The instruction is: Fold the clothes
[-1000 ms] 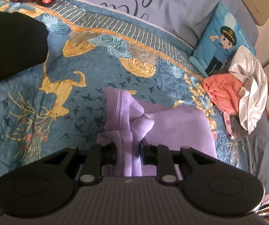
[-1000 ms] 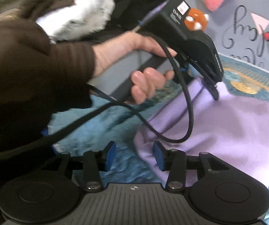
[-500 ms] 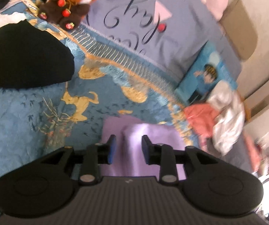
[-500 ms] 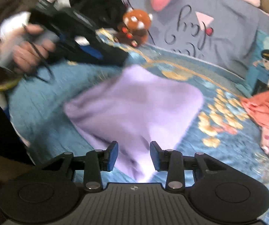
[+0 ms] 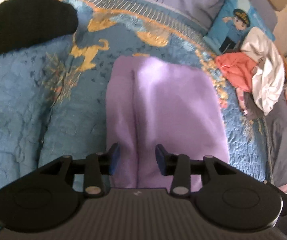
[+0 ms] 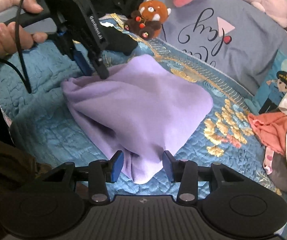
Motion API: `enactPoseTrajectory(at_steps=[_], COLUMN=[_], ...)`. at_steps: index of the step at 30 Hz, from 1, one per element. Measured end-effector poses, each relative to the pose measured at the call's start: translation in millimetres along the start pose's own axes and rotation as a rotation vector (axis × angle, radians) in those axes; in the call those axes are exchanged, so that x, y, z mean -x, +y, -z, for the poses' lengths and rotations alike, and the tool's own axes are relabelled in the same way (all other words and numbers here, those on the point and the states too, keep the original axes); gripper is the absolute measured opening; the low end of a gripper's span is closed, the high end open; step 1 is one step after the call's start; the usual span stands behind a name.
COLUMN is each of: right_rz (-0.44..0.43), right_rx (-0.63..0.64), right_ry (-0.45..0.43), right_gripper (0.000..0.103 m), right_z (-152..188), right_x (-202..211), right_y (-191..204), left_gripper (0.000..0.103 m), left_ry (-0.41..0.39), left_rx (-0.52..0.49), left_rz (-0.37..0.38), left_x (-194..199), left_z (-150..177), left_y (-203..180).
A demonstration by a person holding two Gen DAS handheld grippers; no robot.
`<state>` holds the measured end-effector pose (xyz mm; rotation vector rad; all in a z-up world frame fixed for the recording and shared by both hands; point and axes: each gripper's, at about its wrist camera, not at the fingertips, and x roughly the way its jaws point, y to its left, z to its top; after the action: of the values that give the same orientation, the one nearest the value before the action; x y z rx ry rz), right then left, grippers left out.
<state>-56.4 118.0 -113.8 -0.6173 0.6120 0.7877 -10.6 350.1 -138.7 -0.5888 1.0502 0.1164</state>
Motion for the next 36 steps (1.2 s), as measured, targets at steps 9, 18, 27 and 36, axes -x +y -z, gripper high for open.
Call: enactPoseTrajectory(at_steps=[9, 18, 27, 36], right_rz=[-0.011, -0.012, -0.009, -0.006], right_rx=[-0.068, -0.088, -0.092, -0.092], right_ry=[-0.001, 0.002, 0.014, 0.012], right_gripper=[0.044, 0.044, 0.044, 0.044], right_z=[0.2, 2.0, 2.1, 1.7], right_x=[-3.2, -4.5, -8.1, -7.3], right_y=[-7.3, -9.1, -8.7, -7.9], left_gripper=[0.052, 0.052, 0.055, 0.055], left_ry=[0.014, -0.133, -0.164, -0.017], left_rx=[0.048, 0.037, 0.099, 0.086], left_rz=[0.02, 0.127, 0.151, 0.108], left_x=[-2.3, 19.3, 23.4, -13.8], left_z=[-1.3, -6.0, -14.2, -15.4], left_y=[7.3, -0.1, 10.0, -1.2])
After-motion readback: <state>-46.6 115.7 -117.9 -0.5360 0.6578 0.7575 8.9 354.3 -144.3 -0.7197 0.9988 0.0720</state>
